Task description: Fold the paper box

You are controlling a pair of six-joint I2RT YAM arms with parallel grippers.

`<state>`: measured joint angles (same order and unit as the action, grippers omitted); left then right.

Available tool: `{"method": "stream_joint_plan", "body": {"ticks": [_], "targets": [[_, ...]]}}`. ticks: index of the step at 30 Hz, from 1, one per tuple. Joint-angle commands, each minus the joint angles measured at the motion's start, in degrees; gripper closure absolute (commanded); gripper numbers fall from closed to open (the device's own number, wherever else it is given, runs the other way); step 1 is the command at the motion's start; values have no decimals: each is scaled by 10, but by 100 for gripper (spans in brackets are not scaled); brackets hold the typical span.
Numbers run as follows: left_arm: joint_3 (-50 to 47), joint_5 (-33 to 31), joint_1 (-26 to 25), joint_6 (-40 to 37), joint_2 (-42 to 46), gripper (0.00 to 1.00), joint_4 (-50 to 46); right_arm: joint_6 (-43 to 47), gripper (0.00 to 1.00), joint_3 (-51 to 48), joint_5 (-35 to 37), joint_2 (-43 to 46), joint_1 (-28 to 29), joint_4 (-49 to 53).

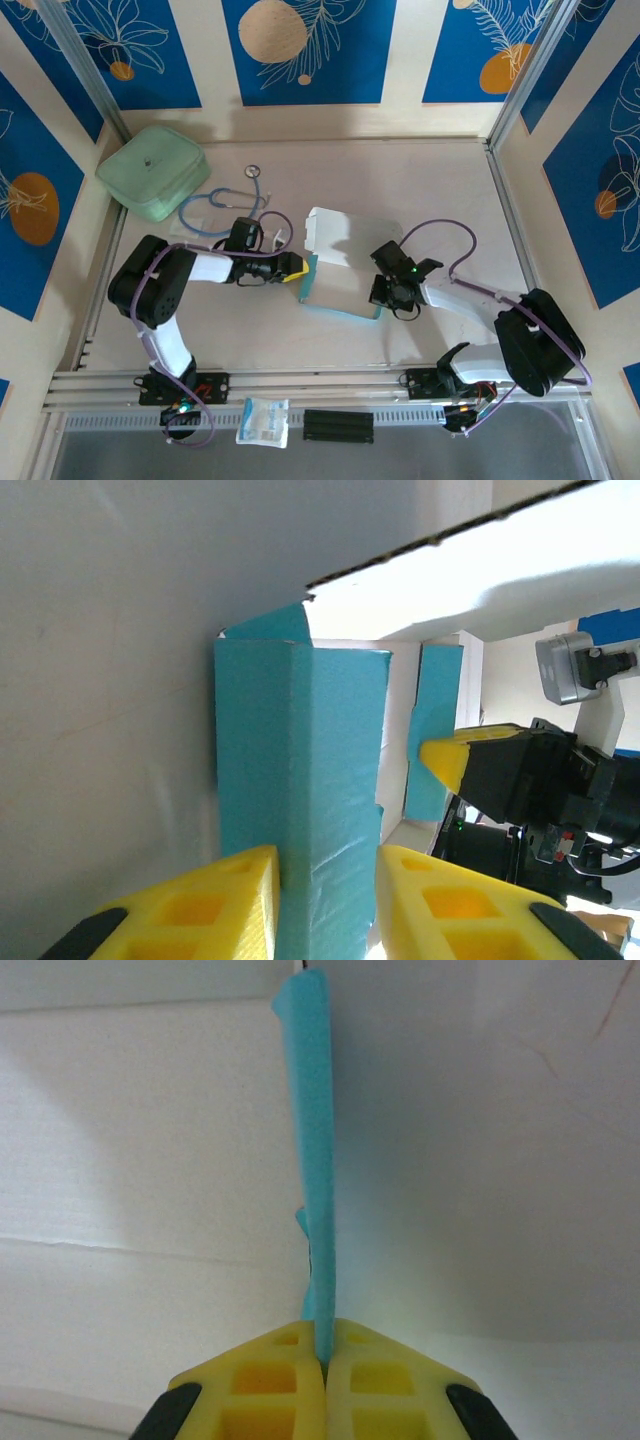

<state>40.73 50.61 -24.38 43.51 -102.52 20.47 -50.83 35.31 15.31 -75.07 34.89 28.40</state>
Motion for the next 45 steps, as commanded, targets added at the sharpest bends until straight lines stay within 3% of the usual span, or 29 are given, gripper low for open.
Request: {"method": "stream_joint_plan", "body": {"ticks": [1,10,20,29,40,45], "targets": [[-1,12,-2,-8,-10,69,-2,-1,95,8,20,-20,11,7],[43,-61,-17,-120,9,68,-172,-3,95,12,25,-27,16,10],[72,-102,-45,-144,7,70,-225,-6,95,13,32,-27,22,14],[115,-261,-76,-222,24,75,-361,-10,95,13,41,-26,27,18],[122,-479,-151,-207,50,81,-394,-13,95,13,46,-28,30,18],[140,-485,-176,-208,40,67,-408,-10,95,13,42,-30,30,12]]}}
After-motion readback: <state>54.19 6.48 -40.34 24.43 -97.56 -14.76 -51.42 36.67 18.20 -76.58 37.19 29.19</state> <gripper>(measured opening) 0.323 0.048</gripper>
